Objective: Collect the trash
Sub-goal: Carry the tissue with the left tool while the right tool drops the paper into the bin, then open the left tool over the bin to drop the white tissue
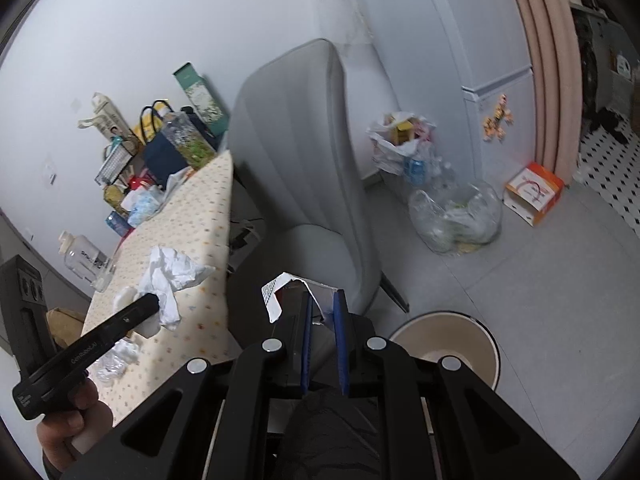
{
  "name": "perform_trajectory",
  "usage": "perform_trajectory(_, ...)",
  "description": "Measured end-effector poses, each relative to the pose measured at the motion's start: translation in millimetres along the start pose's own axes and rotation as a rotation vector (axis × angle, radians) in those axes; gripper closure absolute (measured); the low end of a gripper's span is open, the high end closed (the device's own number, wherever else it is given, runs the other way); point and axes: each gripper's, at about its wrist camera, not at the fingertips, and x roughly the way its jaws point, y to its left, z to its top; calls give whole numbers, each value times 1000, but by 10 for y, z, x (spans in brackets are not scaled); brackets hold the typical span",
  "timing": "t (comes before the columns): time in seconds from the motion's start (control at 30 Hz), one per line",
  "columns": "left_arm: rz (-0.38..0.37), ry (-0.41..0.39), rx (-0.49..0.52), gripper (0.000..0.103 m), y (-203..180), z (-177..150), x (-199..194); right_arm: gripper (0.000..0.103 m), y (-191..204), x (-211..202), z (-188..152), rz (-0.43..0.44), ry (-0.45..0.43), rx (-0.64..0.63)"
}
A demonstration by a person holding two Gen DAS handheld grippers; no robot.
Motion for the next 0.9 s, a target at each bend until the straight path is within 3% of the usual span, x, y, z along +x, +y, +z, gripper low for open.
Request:
perform_trajectory(0.1,-4,18,16,94,-95,-27,68,91,-144,51,-45,-22,9,22)
perform_trajectory(0.2,-7,34,26,94,-152,-44,132,83,-303,137,-85,-36,23,56)
perform_trajectory(0.23,-10,41,26,94,-171,-46,155,64,-357,173,-98,-36,33,75)
perform_trajectory(0.3,-15,47,33,94,-211,-41,184,53,-456,192,-122,-71,31,104)
perform_trajectory(0.47,-20,67,54,94,-305,-60,259,48,-552,131,-134,-100,10,112)
perform_trajectory(0.73,-53,113,93,94,-516,-111,420,25,-713,-126,-92,-138,-56,126)
perform_trajectory(0.9,-89,152,128,94,-745,-166,554,23,-906,-341,-67,-168,-97,153)
